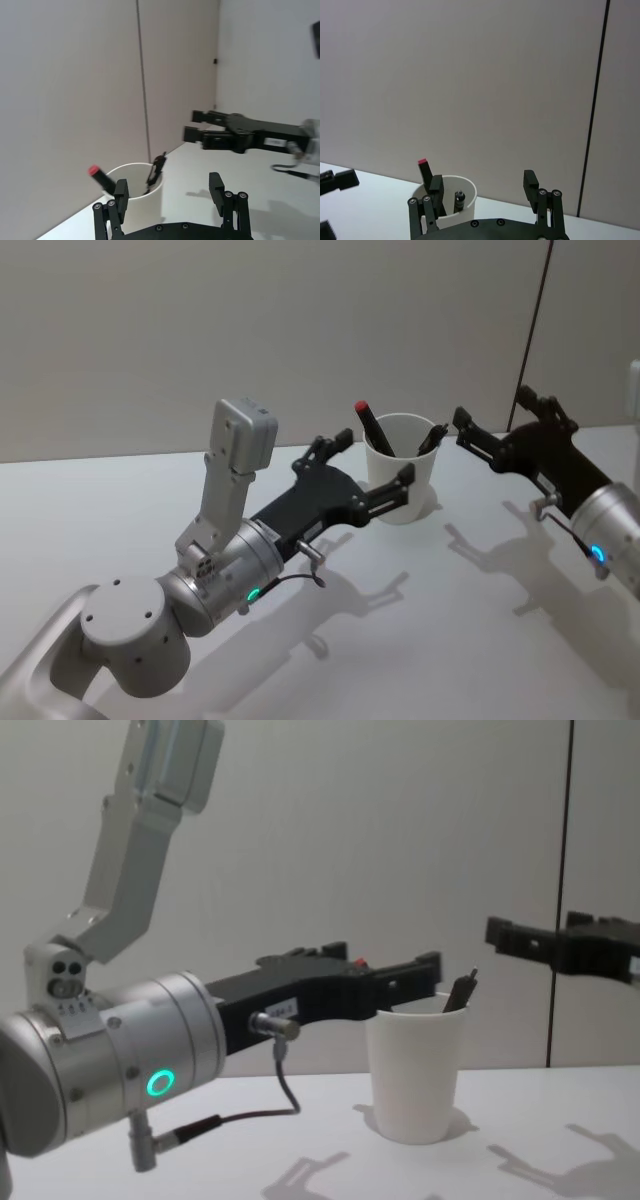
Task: Place the pen into the pen holder.
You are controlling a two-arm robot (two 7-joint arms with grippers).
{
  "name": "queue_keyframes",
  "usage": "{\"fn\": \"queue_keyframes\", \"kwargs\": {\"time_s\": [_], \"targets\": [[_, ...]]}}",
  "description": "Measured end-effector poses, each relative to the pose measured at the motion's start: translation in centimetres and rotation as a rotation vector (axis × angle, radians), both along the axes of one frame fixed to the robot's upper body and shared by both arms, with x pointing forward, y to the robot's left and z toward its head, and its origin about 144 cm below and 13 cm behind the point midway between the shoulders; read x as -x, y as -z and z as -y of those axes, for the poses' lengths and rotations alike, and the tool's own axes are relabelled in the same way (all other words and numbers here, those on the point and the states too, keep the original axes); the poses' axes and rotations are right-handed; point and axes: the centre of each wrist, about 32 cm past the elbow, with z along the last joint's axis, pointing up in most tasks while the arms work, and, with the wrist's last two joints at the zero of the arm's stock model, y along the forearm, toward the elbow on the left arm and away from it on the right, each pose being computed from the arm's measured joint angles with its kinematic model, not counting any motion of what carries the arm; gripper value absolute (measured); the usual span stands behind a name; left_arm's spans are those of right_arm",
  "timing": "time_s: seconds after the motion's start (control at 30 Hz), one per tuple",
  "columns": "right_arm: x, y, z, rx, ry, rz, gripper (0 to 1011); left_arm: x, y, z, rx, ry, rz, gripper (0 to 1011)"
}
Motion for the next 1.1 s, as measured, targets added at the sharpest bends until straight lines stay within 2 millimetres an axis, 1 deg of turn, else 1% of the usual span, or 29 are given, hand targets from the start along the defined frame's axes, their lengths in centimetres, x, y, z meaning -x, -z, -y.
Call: {"fn": "queue_keyframes", "kwargs": {"time_s": [0.7,0.83,1.1], "targets": [[5.0,1.5,0.3,0.058,0.11,-0.019,1001,0.4,-0.4,-0.7,-0.159,-0.265,0.097,1001],[5.4,1.5,0.4,0.063,0.118,-0.02,1001,0.5,-0.4,-0.9,-0.185,-0.314,0.119,1001],[5.6,1.6,0.4,0.065,0.122,-0.021,1001,0.6,-0.5,-1.0,-0.203,-0.347,0.137,1001]]}}
